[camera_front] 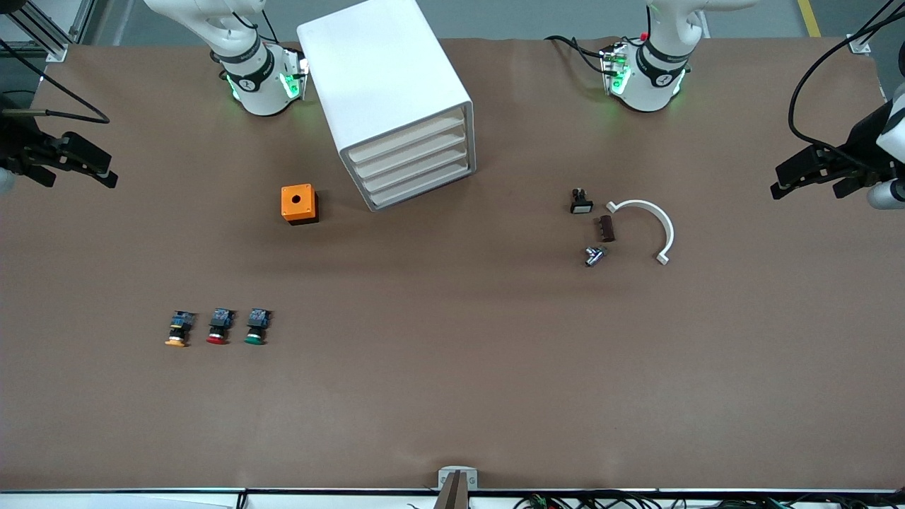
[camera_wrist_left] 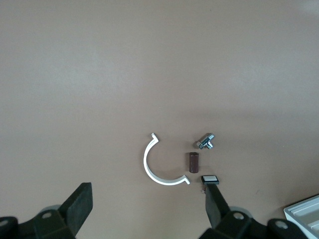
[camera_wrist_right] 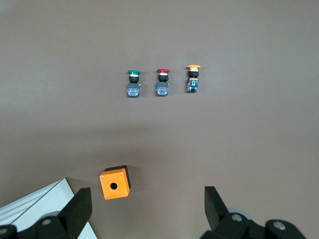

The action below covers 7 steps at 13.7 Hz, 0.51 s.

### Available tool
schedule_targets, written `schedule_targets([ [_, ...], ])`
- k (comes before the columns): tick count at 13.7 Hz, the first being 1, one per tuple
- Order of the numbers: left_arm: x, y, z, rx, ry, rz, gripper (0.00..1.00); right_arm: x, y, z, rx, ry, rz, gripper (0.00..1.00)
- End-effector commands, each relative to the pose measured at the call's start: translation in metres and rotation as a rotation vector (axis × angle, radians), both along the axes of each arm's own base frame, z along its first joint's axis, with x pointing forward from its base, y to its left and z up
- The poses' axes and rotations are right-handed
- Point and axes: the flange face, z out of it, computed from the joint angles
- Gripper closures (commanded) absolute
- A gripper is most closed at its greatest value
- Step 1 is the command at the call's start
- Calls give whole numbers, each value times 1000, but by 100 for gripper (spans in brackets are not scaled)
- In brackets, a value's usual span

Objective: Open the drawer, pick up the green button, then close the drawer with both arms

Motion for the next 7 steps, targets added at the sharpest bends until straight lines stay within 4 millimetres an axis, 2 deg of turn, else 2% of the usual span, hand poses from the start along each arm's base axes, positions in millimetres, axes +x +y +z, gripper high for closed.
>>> schedule_targets([
  [1,2,2,5,22,1,-22,0,-9,-1,2,1,-8,9,0],
  [7,7,7,-1,24,5,-15,0,-9,-1,2,1,-8,10,0],
])
